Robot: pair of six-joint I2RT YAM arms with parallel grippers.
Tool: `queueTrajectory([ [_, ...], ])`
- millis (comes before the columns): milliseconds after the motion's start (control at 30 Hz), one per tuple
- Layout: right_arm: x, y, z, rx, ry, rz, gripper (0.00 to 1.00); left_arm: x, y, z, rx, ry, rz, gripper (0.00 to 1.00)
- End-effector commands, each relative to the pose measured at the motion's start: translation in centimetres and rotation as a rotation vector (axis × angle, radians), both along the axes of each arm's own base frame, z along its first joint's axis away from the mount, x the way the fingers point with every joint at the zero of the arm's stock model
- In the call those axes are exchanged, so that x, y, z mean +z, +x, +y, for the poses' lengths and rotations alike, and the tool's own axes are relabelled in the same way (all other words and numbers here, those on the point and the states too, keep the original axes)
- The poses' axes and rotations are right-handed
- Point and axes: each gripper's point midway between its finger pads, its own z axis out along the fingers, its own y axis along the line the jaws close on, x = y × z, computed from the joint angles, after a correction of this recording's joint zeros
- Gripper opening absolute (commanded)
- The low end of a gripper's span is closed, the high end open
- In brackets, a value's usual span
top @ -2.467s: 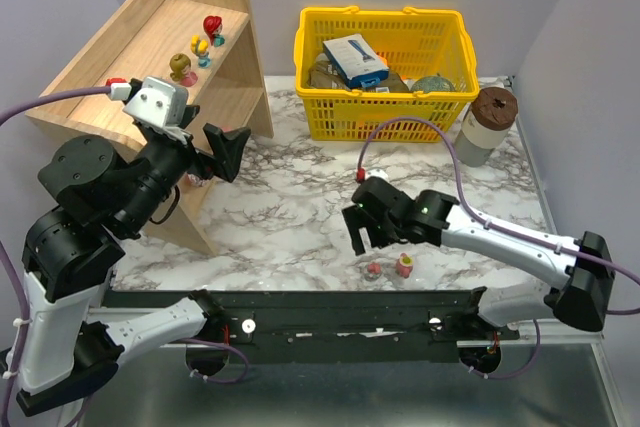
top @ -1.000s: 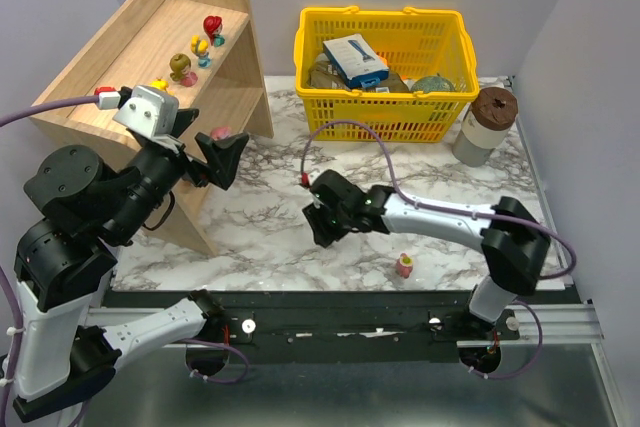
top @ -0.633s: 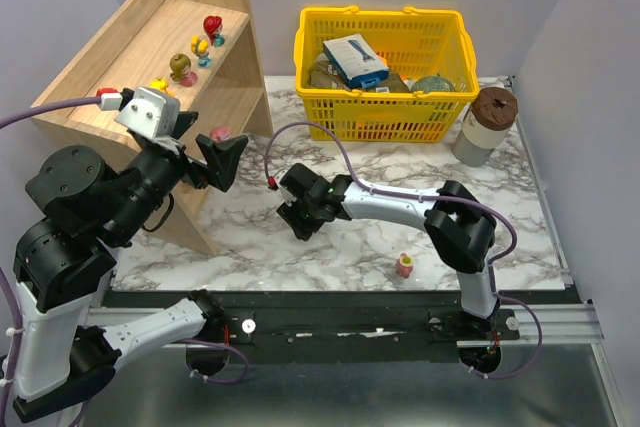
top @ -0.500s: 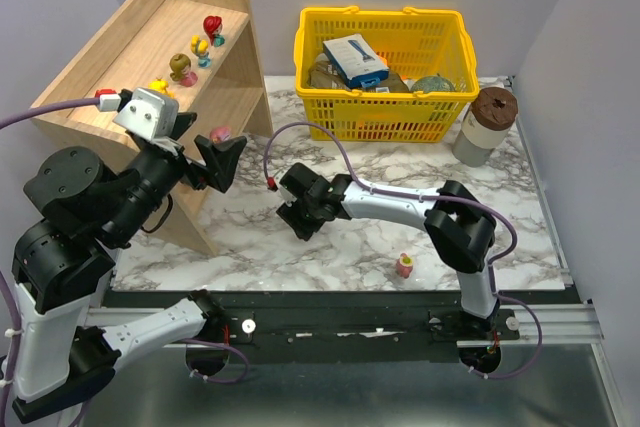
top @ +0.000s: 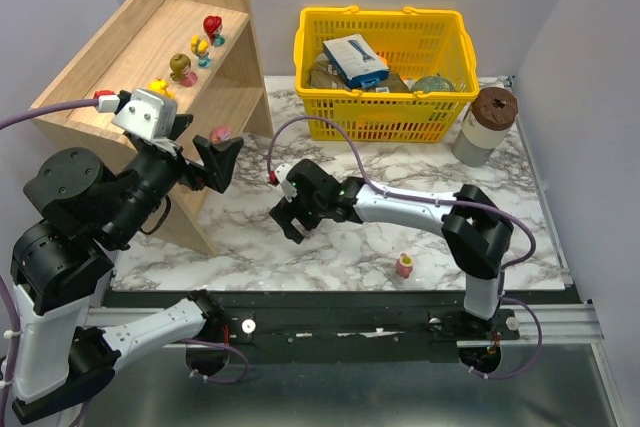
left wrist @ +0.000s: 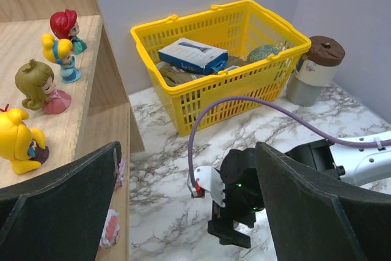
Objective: Place and organize the plastic toys onto the shelf
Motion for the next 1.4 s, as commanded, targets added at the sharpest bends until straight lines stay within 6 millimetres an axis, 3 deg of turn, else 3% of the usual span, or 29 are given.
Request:
queueTrajectory([
  [0, 1.9, 1.5, -0.2, -0.116, 0.123, -0.103, 0.96, 0.8, -0.3, 0.9, 0.025, -0.018, -0.018, 0.99],
  [100, 2.5, 2.5, -1.3, -0.219, 0.182, -0.169, 0.96, 0.8, -0.2, 0.8, 0.026, -0.018, -0.014, 0.99],
  [167, 3.3, 2.9, -1.2, -0.247, 0.239, -0.196, 0.96, 0.7, -0.1, 0.7, 0.026, -0.015, -0.011, 0.99],
  [300, 3.2, 3.2, -0.7, -0.260, 0.293, -0.216, 0.96, 0.9, 0.0, 0.7, 0.029, -0.016, -0.012, 0.99],
  [633, 0.7, 2.5, -1.1, -0.307, 0.315, -0.156, 0.85, 0.9, 0.1, 0.6, 0.032, -0.016, -0.007, 0.99],
  [900, -1.5, 1.6, -2.2, -0.322, 0.281, -0.111, 0.83, 0.6, 0.3, 0.7, 0.044, -0.005, -0.003, 0.99],
  [1100, -2.3, 1.0, -2.3, -0.320, 0.271, -0.082, 0.79, 0.4, 0.4, 0.7, 0.049, -0.001, 0.000, 0.99],
  [1367, -3.2, 0.8, -2.1, -0.314, 0.256, -0.059, 0.68, 0.4, 0.4, 0.8, 0.052, 0.000, 0.001, 0.99],
])
